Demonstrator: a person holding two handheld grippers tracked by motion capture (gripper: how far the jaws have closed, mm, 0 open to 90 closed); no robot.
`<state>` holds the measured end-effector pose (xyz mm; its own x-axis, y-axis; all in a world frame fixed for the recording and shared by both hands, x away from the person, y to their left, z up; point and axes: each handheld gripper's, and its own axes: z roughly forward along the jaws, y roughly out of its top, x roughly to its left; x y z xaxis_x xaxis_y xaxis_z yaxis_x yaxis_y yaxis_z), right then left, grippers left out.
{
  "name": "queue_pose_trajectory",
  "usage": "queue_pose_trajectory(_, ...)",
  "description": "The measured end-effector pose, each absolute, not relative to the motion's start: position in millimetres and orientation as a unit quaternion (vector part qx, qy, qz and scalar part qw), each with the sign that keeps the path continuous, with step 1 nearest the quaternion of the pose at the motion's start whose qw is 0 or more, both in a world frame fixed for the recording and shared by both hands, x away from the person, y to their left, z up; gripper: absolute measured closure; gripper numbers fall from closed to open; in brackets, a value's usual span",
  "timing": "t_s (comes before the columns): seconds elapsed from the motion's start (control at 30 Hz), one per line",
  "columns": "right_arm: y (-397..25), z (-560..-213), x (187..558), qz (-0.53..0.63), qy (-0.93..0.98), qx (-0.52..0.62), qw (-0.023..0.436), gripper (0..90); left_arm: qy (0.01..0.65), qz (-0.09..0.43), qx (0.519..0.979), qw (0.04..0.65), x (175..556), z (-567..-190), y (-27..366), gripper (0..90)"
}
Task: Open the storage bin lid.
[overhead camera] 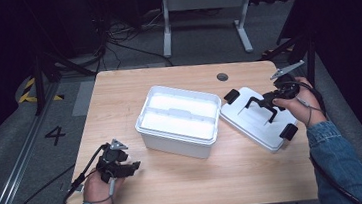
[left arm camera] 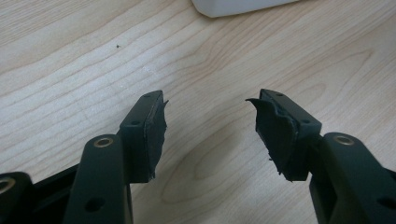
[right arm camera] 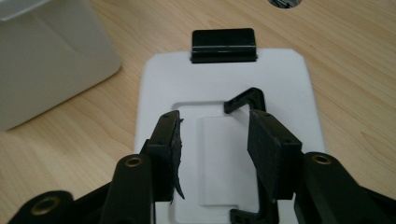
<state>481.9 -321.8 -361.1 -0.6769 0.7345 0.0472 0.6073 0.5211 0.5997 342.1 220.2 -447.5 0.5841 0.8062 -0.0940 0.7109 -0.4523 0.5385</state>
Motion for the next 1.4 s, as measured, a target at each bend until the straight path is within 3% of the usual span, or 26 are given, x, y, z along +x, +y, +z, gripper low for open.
queue_pose_trajectory(0.63,-281,-357,410,0.342,0.883,0.314,0.074,54.0,0.448,0.090,0.847,0.272,338,-446,223,43.2)
queue_pose_trajectory(0.97,-264,-374,387,0.352,0.885,0.301,0.048,53.1,0.448,0.091,0.848,0.270,337,-447,222,43.2)
queue_pose_trajectory(1.4,-249,-404,368,0.360,0.885,0.292,0.050,53.1,0.447,0.089,0.847,0.274,340,-446,223,43.2)
